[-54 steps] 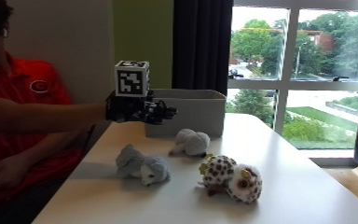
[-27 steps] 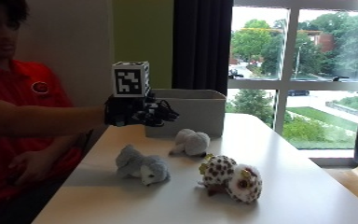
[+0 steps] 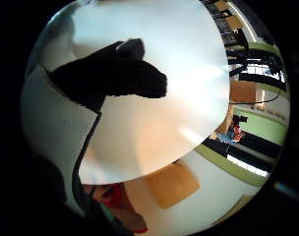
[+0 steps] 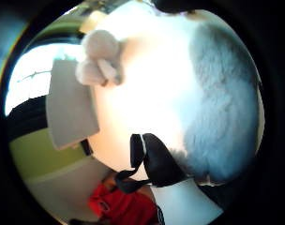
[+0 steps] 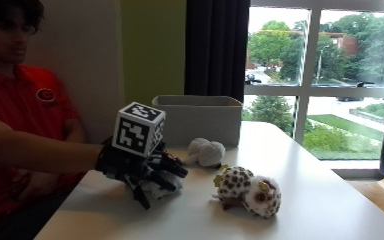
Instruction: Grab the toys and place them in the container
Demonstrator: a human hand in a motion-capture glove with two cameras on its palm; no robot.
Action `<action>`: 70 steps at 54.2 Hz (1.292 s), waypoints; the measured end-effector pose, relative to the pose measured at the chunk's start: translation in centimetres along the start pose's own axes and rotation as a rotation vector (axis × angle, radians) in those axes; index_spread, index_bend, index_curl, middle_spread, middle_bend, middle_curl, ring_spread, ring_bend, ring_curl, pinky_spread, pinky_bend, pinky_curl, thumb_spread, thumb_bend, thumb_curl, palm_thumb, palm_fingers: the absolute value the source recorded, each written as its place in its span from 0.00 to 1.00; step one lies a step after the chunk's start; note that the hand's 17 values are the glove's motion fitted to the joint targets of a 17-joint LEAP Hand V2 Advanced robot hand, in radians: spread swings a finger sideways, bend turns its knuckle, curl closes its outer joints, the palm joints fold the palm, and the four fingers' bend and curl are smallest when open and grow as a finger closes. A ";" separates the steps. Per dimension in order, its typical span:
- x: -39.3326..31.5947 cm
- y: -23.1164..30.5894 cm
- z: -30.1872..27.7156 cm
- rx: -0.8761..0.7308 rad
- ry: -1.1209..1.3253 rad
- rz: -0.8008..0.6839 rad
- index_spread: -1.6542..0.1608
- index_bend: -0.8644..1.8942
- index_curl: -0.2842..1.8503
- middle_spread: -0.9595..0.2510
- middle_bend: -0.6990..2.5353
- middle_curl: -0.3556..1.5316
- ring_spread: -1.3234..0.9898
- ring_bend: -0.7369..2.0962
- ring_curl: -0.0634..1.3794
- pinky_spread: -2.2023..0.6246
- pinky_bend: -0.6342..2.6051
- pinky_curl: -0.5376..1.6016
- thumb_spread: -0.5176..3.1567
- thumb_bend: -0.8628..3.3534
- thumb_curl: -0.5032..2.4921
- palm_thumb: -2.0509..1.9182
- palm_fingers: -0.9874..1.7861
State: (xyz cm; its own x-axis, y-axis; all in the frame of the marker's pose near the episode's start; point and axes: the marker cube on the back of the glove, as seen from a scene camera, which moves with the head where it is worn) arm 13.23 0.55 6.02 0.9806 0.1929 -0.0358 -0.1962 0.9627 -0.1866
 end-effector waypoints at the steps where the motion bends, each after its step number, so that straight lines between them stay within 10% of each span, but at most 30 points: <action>1: 0.1 -0.1 0.5 -0.016 0.006 0.001 0.69 0.37 0.29 0.71 0.24 0.31 0.54 0.32 0.14 0.81 0.54 0.46 0.45 0.20 0.25 0.52 0.32; 12: -0.5 -0.6 1.5 -0.076 0.083 0.005 0.70 0.36 0.27 0.76 0.24 0.27 0.57 0.36 0.17 0.79 0.58 0.47 0.45 0.20 0.26 0.52 0.30; 18: -0.7 -0.6 1.5 -0.003 0.030 0.024 0.68 0.41 0.29 0.72 0.23 0.24 0.49 0.53 0.25 0.69 0.61 0.46 0.47 0.23 0.28 0.57 0.52; 33: -2.0 -1.4 0.6 0.330 0.180 0.001 0.68 0.53 0.38 0.53 0.35 0.30 0.39 0.56 0.31 0.62 0.51 0.43 0.39 0.26 0.36 0.68 0.75; 70: -25.4 0.2 -24.2 0.621 0.048 -0.380 0.72 0.57 0.53 0.45 0.42 0.42 0.38 0.60 0.38 0.61 0.50 0.46 0.22 0.25 0.47 0.68 0.75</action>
State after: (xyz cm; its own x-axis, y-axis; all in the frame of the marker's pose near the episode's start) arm -11.65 -8.74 -16.88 0.9773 -0.1712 -0.1248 0.2073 0.8945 0.3960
